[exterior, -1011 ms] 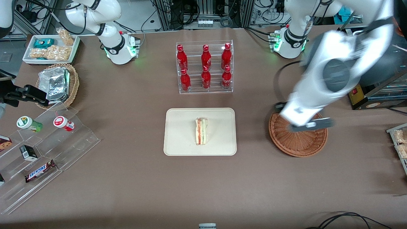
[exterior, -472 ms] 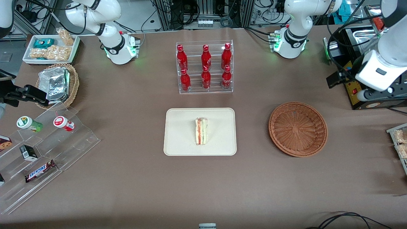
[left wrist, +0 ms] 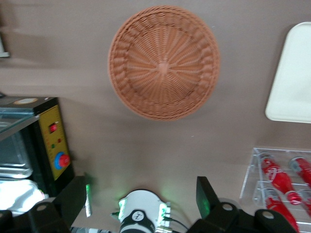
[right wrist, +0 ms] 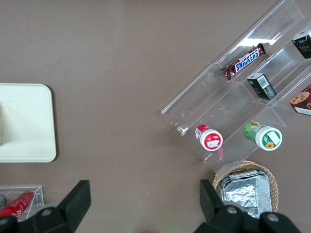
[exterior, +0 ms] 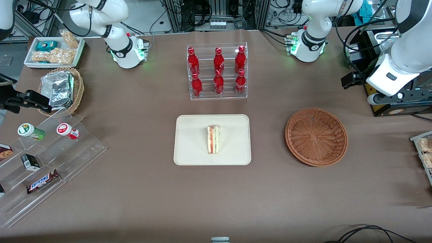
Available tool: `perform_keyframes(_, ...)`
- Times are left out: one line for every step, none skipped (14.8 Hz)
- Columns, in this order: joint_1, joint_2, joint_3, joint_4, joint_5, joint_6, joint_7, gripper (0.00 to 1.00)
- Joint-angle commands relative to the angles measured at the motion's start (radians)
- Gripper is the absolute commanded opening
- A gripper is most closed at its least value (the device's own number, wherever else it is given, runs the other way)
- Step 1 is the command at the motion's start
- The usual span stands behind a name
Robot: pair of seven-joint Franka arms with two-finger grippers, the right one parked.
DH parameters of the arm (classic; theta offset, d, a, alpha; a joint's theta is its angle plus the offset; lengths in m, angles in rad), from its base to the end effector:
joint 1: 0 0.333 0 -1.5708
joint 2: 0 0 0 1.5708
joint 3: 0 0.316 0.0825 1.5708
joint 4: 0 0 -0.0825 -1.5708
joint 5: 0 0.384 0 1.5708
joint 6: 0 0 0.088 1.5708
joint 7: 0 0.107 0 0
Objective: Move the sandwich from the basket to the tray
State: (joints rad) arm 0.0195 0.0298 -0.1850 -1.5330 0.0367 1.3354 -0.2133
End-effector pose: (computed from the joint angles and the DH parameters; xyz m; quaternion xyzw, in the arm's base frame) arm 0.5304 -0.0824 0.6082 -0.9931 -0.0257 0.1082 0.0365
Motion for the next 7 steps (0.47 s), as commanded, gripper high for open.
perform_keyframes(0.01, -0.022, -0.008, -0.015, -0.047, 0.088, -0.009, 1.0)
perform_keyframes(0.008, -0.024, -0.008, -0.015, -0.05, 0.103, -0.021, 1.0)
perform_keyframes(0.008, -0.021, -0.01, -0.013, -0.052, 0.113, -0.04, 1.0)
perform_keyframes(0.008, -0.021, -0.01, -0.013, -0.052, 0.114, -0.053, 1.0)
perform_keyframes(0.008, -0.019, -0.01, -0.013, -0.05, 0.114, -0.057, 1.0)
perform_keyframes(0.008, -0.019, -0.01, -0.012, -0.05, 0.113, -0.057, 1.0)
perform_keyframes(0.008, -0.018, -0.01, -0.012, -0.049, 0.113, -0.058, 1.0)
